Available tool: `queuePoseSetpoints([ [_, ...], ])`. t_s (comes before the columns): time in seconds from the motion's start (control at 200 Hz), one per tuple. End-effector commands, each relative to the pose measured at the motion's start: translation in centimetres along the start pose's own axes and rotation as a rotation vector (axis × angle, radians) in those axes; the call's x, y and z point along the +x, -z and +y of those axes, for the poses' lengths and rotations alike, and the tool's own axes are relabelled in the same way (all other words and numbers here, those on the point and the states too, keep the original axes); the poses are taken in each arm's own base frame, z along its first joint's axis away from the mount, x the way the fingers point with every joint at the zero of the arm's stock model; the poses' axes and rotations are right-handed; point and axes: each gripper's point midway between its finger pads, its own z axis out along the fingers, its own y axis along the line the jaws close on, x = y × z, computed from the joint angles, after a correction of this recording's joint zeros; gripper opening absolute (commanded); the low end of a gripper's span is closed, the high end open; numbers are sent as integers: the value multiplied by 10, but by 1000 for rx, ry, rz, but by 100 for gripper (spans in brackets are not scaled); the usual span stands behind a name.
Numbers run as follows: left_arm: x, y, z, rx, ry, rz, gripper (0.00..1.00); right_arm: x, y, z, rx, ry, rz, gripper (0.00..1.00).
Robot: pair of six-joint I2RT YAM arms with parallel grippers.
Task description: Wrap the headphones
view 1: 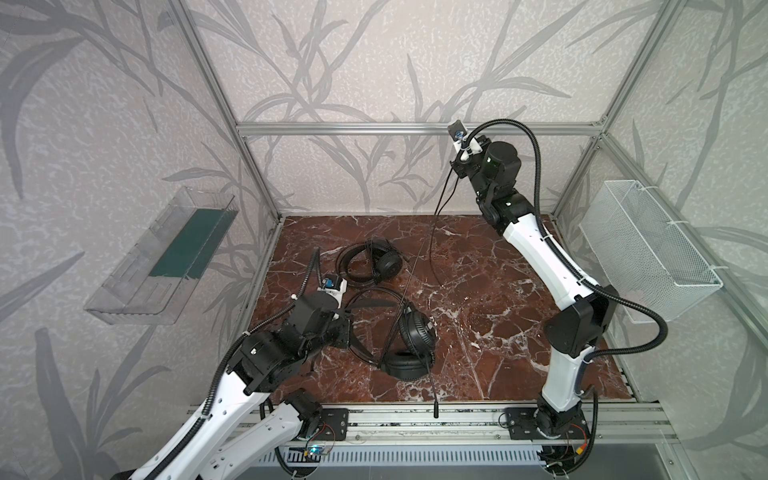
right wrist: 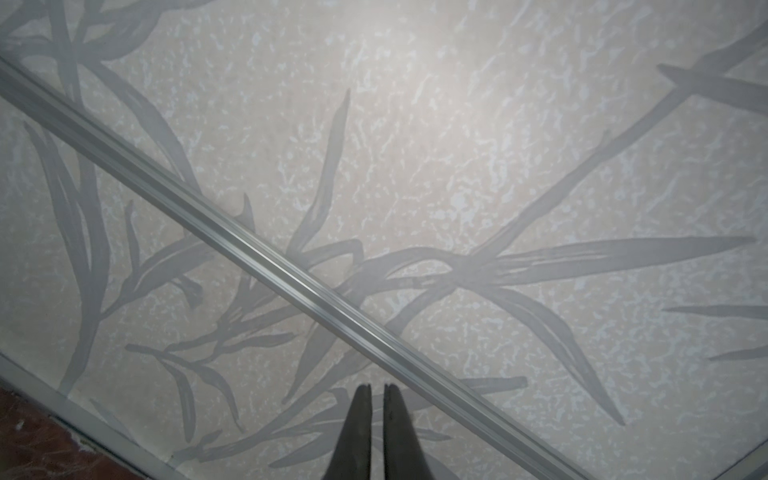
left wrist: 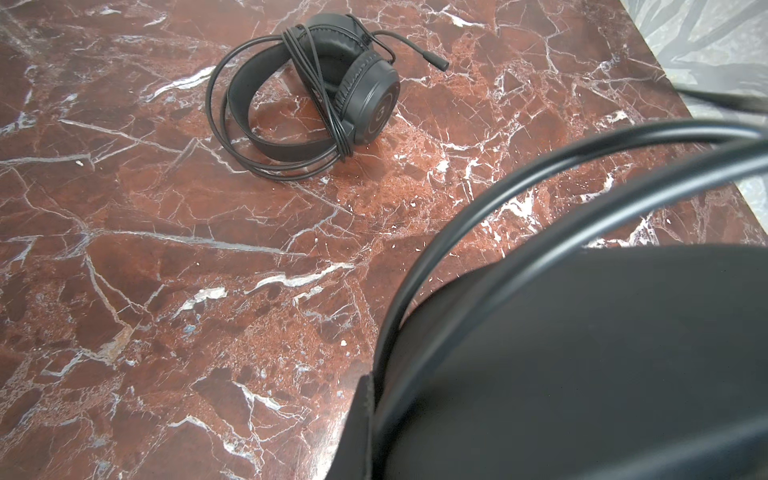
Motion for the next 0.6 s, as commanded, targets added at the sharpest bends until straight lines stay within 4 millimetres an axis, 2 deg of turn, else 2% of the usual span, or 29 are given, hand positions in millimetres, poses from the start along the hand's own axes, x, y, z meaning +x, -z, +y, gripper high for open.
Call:
queuePoseSetpoints([
  [0.0, -1, 11, -6, 38, -31, -3, 0, -25, 4, -39, 89, -89, -60, 3],
  [0.035, -2, 14, -5, 35, -24, -16, 0, -21, 3, -36, 81, -90, -50, 0],
  [0.155, -15, 31, -7, 69, 1, -92, 0, 5, 1, -22, 58, -84, 4, 0],
  [0.415, -45, 79, -40, 272, 9, -208, 0, 54, -6, 6, -4, -87, 100, 0],
  [0.595, -70, 113, -54, 376, 29, -305, 0, 91, -4, 23, -37, -96, 180, 0],
])
